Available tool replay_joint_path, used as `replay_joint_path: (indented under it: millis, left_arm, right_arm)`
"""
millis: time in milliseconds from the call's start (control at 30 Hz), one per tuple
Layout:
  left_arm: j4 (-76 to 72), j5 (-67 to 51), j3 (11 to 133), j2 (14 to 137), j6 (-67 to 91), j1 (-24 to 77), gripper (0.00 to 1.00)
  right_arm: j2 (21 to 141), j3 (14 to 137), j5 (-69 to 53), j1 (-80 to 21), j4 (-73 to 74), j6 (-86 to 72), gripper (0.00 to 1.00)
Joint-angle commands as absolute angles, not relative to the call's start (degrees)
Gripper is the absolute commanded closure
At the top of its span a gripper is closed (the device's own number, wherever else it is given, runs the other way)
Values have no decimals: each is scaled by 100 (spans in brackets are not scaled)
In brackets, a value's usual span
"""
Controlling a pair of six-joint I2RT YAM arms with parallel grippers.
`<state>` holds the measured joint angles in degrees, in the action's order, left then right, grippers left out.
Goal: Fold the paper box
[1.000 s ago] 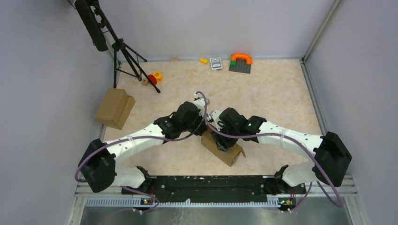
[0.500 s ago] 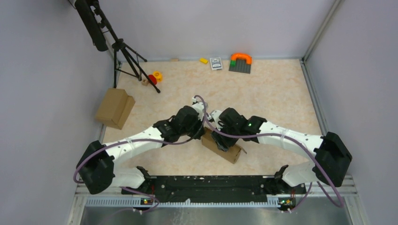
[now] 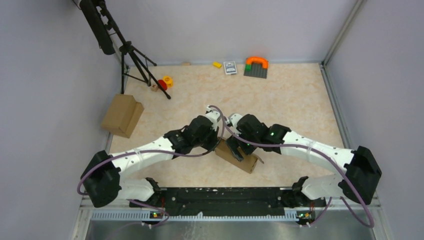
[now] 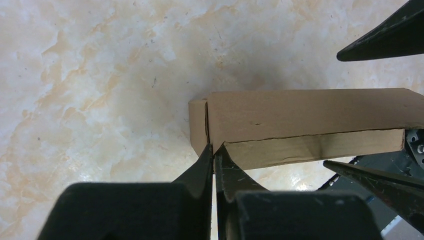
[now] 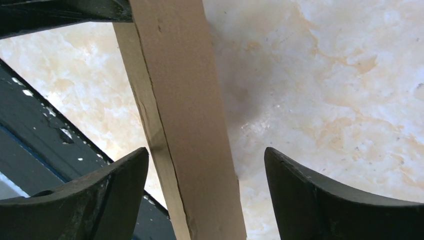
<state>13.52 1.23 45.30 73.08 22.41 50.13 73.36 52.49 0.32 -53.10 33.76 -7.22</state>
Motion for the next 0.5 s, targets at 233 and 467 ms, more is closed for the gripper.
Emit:
replay_joint_path:
  millis: [233,467]
  left_arm:
    - [1594,465,4642,7490,2359,5223,100]
    - [1625,606,4716,7607,2539,5325,100]
  right_arm:
    - [6322,5321,332,-5349,3909,-1226,11]
    - [6261,5722,934,-5348,4898,-2270,14]
